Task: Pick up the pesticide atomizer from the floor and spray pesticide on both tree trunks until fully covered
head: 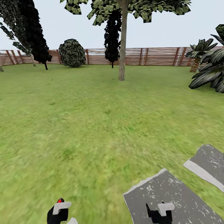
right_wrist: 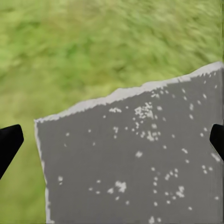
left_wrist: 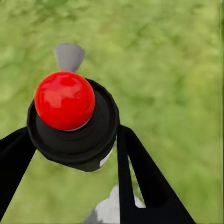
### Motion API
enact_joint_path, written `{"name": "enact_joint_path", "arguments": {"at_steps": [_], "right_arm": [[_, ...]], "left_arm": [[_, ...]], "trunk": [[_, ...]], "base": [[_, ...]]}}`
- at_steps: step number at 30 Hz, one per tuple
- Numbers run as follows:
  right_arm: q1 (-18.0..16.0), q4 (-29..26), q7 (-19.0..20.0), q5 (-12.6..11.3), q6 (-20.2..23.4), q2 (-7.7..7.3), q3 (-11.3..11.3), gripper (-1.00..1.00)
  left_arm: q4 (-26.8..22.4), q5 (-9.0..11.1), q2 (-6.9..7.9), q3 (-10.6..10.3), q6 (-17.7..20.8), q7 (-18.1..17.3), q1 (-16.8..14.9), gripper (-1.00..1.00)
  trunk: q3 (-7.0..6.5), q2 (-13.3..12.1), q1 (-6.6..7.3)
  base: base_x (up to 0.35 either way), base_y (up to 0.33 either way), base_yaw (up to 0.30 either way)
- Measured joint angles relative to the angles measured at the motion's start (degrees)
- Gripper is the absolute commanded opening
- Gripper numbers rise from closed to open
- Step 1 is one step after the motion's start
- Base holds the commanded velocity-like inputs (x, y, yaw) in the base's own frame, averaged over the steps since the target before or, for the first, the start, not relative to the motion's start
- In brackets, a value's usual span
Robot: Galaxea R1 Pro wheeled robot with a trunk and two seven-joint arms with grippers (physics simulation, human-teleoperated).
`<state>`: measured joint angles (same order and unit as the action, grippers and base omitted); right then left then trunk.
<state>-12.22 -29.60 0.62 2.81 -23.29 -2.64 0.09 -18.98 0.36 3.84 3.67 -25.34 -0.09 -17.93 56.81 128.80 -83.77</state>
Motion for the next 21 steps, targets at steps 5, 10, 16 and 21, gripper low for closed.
{"name": "enact_joint_path", "arguments": {"at_steps": [5,10,16,21], "right_arm": [[0.0,0.1,0.0,0.0,0.0,0.00,0.0,1.00],[0.0,0.1,0.0,0.0,0.0,0.00,0.0,1.00],[0.0,0.0,0.0,0.0,0.0,0.00,0.0,1.00],[0.0,0.0,0.0,0.0,0.0,0.00,0.0,1.00]], "left_arm": [[0.0,0.0,0.00,0.0,0.0,0.0,0.0,-1.00],[0.0,0.0,0.01,0.0,0.0,0.0,0.0,-1.00],[0.0,0.0,0.03,0.0,-0.1,0.0,0.0,-1.00],[0.0,0.0,0.03,0.0,0.0,0.0,0.0,-1.00]], "trunk": [[-0.21,0.0,-0.01],[-0.24,0.0,0.00],[-0.25,0.0,0.00],[-0.25,0.0,0.00]], "base": [[0.339,0.000,-0.126],[0.339,0.000,-0.014],[0.339,0.000,-0.001],[0.339,0.000,0.000]]}}
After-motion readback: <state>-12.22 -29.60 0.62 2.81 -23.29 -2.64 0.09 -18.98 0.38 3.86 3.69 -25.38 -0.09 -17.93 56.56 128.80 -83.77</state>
